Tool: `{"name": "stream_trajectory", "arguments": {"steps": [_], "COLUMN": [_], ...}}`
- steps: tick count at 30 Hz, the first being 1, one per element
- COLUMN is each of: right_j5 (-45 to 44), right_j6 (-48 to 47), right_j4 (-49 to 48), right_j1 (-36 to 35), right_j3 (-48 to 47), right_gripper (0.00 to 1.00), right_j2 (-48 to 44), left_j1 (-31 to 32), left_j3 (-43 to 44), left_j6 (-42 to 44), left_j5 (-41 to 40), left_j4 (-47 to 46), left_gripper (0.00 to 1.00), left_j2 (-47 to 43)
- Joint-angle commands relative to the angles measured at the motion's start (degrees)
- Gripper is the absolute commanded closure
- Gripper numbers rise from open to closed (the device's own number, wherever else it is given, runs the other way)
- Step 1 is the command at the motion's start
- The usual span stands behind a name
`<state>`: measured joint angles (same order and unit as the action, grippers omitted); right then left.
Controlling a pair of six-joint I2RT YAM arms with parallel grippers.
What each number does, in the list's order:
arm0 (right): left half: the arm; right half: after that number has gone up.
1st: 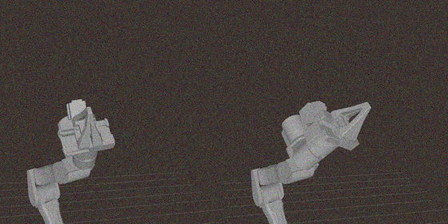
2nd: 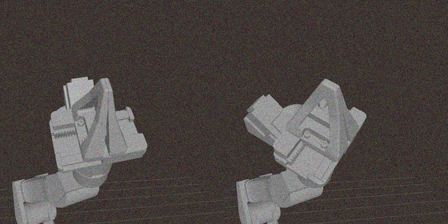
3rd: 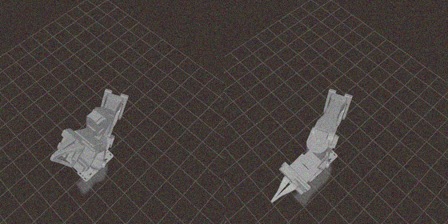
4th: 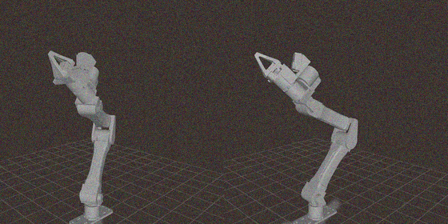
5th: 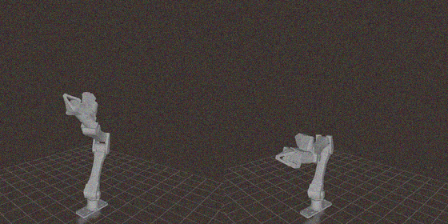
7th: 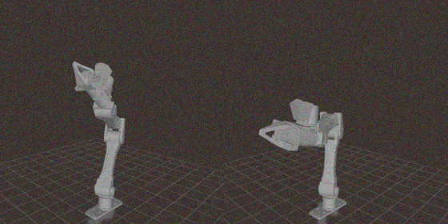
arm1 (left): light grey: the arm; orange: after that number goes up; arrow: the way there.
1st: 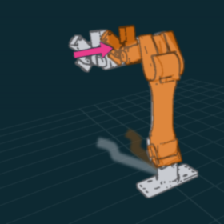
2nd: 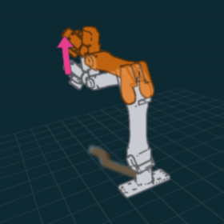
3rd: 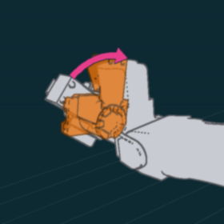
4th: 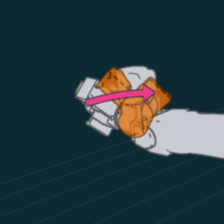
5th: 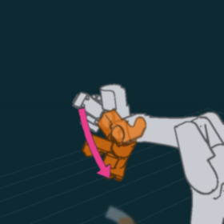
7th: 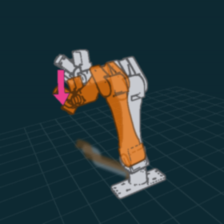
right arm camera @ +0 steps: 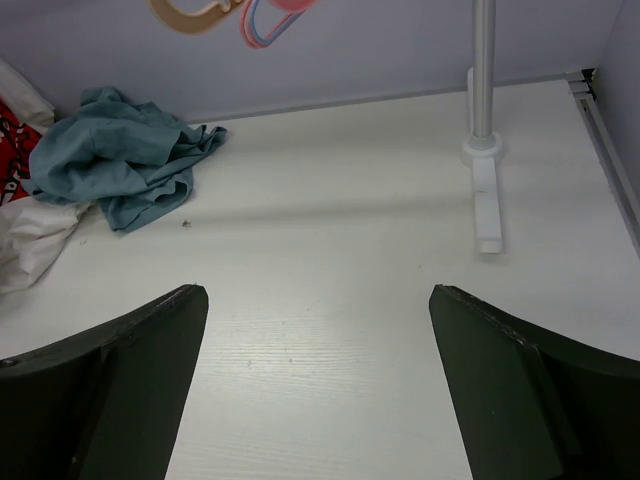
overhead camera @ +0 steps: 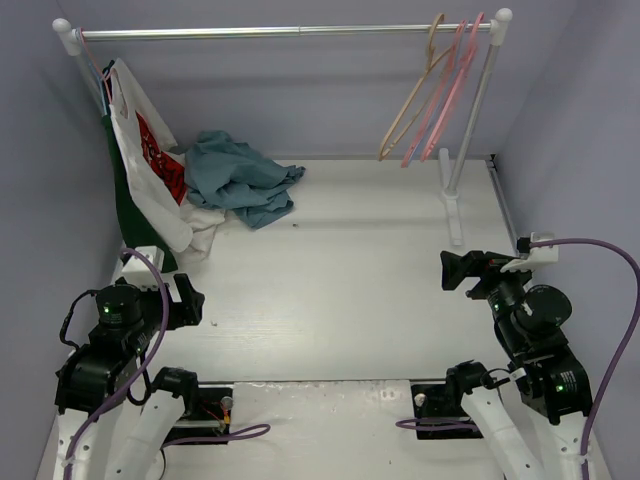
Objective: Place the t-shirt on the hanger
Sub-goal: Move the T-shirt to the center of the board.
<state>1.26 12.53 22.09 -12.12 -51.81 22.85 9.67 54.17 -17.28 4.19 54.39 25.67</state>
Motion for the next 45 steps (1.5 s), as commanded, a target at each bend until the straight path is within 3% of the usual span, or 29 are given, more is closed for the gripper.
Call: {"name": "stream_trajectory", "arguments": {"steps": [1,8,12,22,31,41,44,45], "right_j5": [-1.1,-1.9,0.9,7.8,11.8,15.0,15.8,16.1], "right_j6": [0.9,1.4,1.2,0.6,0.7,1.2,1.2,1.2], "right_j4": [-4.8,-4.9,-5.3,-4.9,-4.9,-3.6,-3.5,-3.5], "right_j1": [-0.6,-1.1,-1.1,-1.1,-1.1,-1.1,-1.1,-1.0], "right_j3": [0.4,0.6,0.7,-1.2,-1.5,-2.0,-2.0,-2.0], "right_gripper": [0.0,0.0,0.0,0.0,0.0,0.0,0.0,0.0], "right_j2": [0.1,0.5,1.3,6.2,7.9,8.7,8.8,8.8], "left_j1": [-0.1,0.0,0.0,1.2,1.3,-1.0,-1.8,-2.1], "left_j3": [3.4,3.6,9.4,32.2,41.7,57.7,63.4,65.3], "left_j6": [-1.3,-2.0,-3.0,-6.4,-3.3,0.9,1.7,2.3], "left_j5": [-0.4,5.3,4.9,0.7,-10.8,-17.5,-17.7,-17.8], "left_j4": [-1.0,-7.0,-11.0,-21.0,-37.1,-37.3,-36.5,-36.7], "left_gripper": [0.26,0.26,0.26,0.28,0.29,0.3,0.37,0.48], "left_j2": [1.6,3.6,11.5,48.0,72.9,100.2,105.1,105.9]}}
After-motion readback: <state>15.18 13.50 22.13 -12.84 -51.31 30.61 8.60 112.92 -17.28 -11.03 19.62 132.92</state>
